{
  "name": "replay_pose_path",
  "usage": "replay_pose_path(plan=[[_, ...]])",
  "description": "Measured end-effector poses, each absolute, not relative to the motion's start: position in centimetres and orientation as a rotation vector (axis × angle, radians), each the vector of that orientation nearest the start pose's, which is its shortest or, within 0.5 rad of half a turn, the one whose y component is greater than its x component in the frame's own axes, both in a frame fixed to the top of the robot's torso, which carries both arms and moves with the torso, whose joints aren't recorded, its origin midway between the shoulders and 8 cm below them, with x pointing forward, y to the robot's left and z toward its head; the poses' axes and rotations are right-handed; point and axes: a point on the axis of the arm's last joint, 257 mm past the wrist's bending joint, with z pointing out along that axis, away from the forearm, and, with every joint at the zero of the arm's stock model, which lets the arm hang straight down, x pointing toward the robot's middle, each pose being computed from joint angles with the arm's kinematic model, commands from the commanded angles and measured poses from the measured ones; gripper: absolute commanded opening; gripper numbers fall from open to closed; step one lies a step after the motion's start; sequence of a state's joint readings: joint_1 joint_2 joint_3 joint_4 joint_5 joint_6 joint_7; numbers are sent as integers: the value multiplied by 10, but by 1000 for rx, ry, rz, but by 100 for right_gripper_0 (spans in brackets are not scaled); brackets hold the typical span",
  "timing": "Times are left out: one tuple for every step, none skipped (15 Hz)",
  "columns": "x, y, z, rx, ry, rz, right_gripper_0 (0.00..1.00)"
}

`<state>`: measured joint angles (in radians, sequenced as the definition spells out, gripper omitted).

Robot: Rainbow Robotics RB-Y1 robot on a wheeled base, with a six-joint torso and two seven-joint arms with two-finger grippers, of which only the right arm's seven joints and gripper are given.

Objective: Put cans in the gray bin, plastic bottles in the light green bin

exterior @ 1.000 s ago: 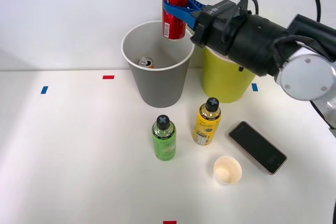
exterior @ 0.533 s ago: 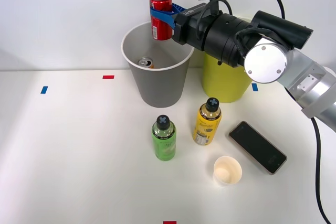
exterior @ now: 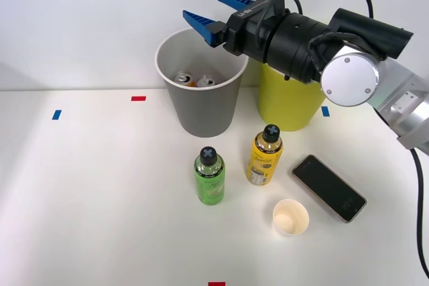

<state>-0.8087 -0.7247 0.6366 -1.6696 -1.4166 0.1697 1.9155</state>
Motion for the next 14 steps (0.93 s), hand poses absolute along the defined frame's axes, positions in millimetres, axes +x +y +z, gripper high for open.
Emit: replay_pose_path(plan=[[551, 10, 37, -678, 1345, 704, 100], [547, 5, 38, -688, 1340, 692, 100], [544, 0, 40, -688, 1331, 686, 100], [541, -6, 45, -661, 1304, 688, 100], [538, -17, 50, -608, 1264, 695, 100], [533, -30, 50, -548, 1231, 702, 100], [525, -43, 44, -500, 1215, 710, 100], [512, -55, 42, -463, 1195, 719, 100], [502, -69, 39, -431, 1182, 717, 100], [491, -83, 35, -411, 1180, 709, 100], [481, -100, 31, -390, 1185, 691, 100], [471, -119, 29, -371, 1185, 664, 100], [462, -137, 25, -353, 1190, 631, 100], [454, -157, 12, -335, 1206, 581, 100]])
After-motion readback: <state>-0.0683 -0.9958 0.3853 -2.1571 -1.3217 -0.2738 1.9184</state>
